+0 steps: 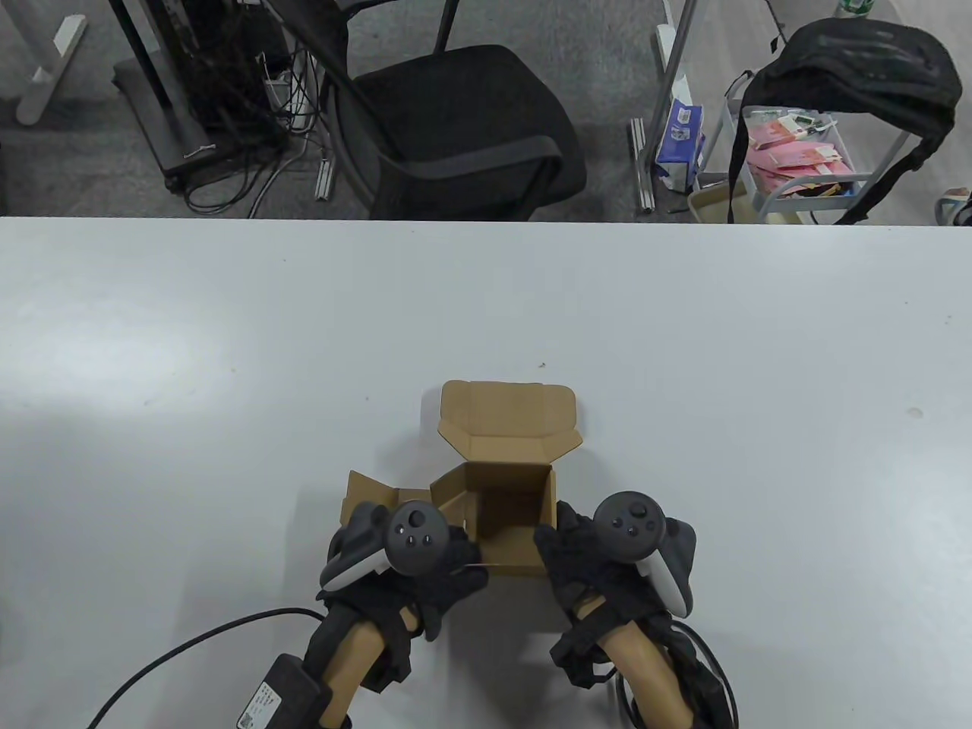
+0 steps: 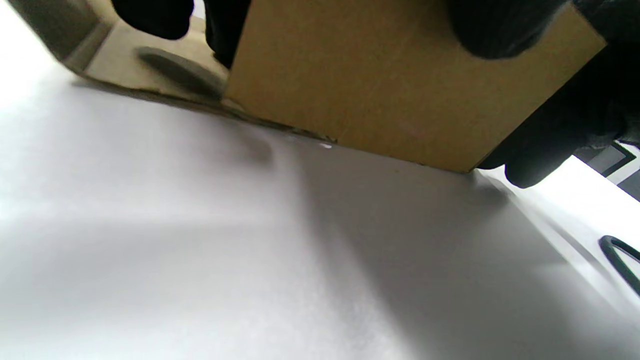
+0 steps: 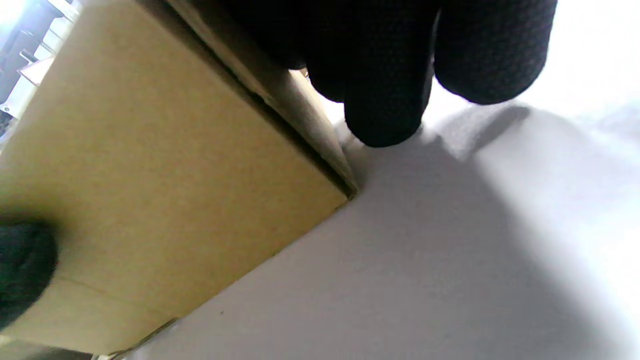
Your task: Fully disassemble small mailer box
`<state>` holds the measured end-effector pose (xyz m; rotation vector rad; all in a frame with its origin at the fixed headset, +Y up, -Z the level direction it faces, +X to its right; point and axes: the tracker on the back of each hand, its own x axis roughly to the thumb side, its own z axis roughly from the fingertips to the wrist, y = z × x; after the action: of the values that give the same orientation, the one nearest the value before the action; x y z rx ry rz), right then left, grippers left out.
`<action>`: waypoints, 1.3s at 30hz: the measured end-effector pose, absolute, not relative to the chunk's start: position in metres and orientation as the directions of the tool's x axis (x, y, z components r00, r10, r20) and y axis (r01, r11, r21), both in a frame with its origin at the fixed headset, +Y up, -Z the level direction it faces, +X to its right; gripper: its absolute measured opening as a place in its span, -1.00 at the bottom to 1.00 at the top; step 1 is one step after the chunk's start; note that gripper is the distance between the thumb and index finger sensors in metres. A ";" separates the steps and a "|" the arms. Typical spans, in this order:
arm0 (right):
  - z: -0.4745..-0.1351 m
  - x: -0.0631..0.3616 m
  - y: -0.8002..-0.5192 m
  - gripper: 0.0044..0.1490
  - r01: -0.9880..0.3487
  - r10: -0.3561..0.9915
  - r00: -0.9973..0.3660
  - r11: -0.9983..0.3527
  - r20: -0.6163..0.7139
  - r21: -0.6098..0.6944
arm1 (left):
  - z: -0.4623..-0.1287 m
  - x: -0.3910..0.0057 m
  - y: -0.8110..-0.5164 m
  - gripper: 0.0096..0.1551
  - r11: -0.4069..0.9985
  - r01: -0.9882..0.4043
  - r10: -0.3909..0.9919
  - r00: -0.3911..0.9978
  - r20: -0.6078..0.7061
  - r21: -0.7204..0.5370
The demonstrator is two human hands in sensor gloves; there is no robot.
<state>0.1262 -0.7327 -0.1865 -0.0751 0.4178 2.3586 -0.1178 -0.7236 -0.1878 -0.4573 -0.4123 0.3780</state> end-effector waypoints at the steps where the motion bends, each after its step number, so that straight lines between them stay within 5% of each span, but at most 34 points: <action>1: -0.187 0.126 -0.733 -0.10 -0.679 0.660 -0.732 -0.681 -0.172 0.276 | -0.188 -0.118 -0.724 -0.33 0.830 -0.256 0.436 0.851 0.291 -0.496; 31: -0.191 0.144 -0.742 -0.13 -0.787 0.758 -0.594 -0.480 -0.268 0.387 | -0.188 -0.123 -0.728 -0.28 0.793 -0.317 0.500 0.827 0.257 -0.520; 37: -0.188 0.153 -0.736 -0.10 -0.793 0.753 -0.599 -0.511 -0.273 0.333 | -0.188 -0.123 -0.728 -0.28 0.795 -0.317 0.498 0.828 0.257 -0.517; 39: -0.183 0.154 -0.718 -0.08 -0.778 0.754 -0.628 -0.610 -0.191 0.147 | -0.188 -0.123 -0.728 -0.28 0.796 -0.314 0.495 0.830 0.258 -0.518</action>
<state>0.1536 -0.7178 -0.1834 -0.1367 0.2706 2.2370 -0.1225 -0.7282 -0.1879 -0.4785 -0.3972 0.4470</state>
